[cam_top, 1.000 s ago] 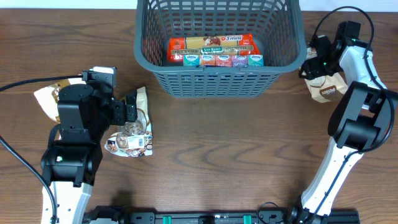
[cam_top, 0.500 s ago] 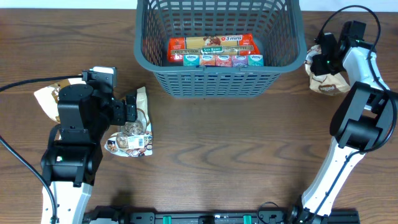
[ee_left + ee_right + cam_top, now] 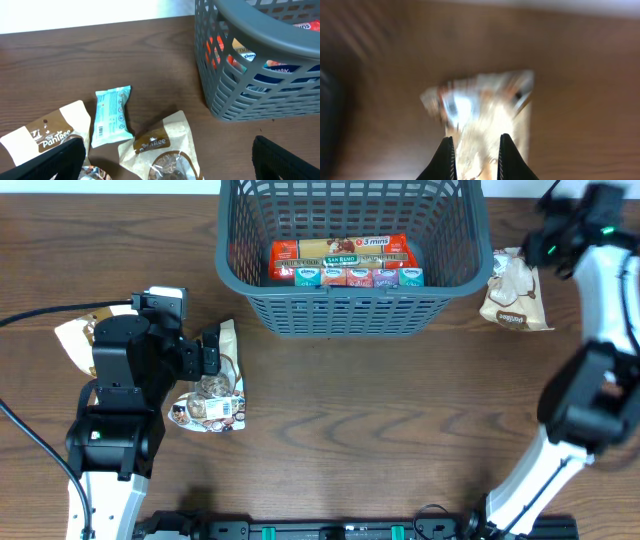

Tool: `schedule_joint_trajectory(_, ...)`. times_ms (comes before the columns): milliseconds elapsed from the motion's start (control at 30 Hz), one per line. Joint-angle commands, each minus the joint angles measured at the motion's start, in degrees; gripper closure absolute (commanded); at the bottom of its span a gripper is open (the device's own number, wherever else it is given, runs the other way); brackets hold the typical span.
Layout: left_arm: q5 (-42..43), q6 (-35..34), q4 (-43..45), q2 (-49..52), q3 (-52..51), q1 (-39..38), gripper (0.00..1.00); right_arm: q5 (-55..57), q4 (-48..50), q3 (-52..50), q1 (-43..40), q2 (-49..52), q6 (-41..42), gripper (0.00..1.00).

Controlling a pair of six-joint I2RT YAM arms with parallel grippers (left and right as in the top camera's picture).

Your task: Pack container

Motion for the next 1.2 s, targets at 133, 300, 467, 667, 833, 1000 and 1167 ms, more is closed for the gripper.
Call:
schedule_joint_trajectory(133, -0.48, -0.48, 0.17, 0.02, 0.81, -0.15, 0.01, -5.29, 2.89, 3.15, 0.7, -21.07, 3.85, 0.99)
schedule_joint_trajectory(300, -0.46, -0.48, 0.17, 0.02, 0.81, -0.15, 0.01, -5.03, 2.6, 3.13, 1.01, -25.88, 3.82, 0.99)
schedule_joint_trajectory(467, -0.48, -0.48, 0.15, 0.02, 0.81, -0.15, 0.01, -4.98, -1.84, 2.99, 0.98, -24.81, 3.82, 0.99)
schedule_joint_trajectory(667, -0.46, -0.5, 0.13, 0.02, 0.81, -0.17, 0.01, -4.59, -5.49, 2.99, 0.98, -20.79, 3.85, 0.99)
schedule_joint_trajectory(833, -0.46, -0.5, 0.11, 0.02, 0.81, -0.17, 0.01, -4.31, -8.15, 2.99, 0.98, -16.52, 3.87, 0.97)
schedule_joint_trajectory(1000, -0.46, -0.5, 0.09, 0.02, 0.81, -0.17, 0.01, -4.2, -10.25, 2.99, 0.98, -12.17, 3.82, 0.67)
schedule_joint_trajectory(1167, -0.46, -0.5, 0.0, 0.02, 0.81, -0.17, 0.01, -4.2, -10.58, 2.99, 0.98, -8.48, 3.85, 0.36)
